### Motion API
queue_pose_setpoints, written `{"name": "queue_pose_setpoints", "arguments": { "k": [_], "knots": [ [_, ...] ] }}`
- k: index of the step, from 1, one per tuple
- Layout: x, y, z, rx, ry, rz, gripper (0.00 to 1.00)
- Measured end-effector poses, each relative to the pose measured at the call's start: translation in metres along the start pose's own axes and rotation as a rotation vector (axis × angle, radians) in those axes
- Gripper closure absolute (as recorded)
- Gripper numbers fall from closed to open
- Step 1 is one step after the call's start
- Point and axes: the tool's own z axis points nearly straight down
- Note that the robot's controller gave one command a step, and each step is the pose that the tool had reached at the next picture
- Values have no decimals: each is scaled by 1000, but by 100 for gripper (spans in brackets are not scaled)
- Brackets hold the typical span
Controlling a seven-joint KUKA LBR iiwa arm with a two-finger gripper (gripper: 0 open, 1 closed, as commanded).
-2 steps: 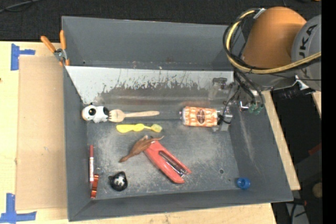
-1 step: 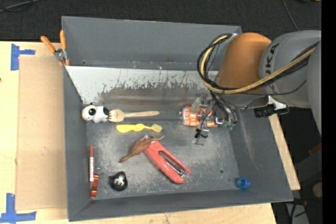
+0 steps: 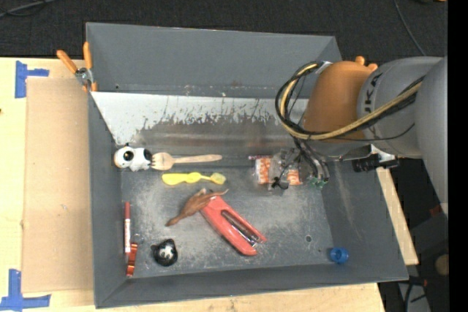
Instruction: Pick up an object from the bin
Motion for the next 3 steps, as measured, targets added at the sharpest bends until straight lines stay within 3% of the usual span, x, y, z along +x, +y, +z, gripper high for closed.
{"name": "queue_pose_setpoints", "arguments": {
  "k": [1, 3],
  "knots": [
    [0, 0, 0, 0, 0, -1, 100],
    [9, 4, -152, 0, 8, -6, 100]
  ]
}}
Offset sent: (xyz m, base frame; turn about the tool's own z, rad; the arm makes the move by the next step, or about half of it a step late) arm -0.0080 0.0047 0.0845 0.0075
